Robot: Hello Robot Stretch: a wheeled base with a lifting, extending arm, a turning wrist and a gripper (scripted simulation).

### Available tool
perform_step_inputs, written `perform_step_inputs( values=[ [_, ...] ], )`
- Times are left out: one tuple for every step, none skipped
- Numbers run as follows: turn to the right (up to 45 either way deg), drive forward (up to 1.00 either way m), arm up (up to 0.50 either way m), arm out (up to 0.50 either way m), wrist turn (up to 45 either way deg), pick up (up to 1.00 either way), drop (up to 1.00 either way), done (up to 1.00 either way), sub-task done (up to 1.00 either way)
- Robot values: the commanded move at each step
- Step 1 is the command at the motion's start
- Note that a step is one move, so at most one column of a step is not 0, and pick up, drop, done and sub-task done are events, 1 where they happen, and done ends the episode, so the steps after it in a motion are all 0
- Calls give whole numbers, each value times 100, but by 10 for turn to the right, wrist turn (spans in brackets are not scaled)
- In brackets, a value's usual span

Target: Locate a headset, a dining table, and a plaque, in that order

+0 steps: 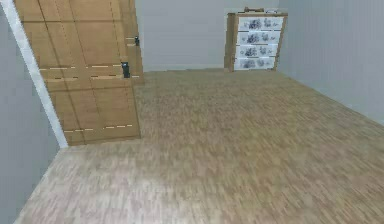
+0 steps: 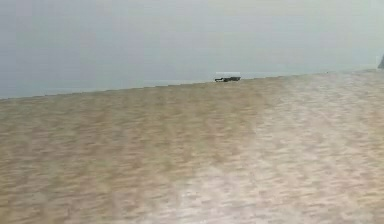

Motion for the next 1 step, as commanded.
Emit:
perform_step_inputs(
  values=[
    [0,100,0,0,0,0,0,0,0]
  ],
)
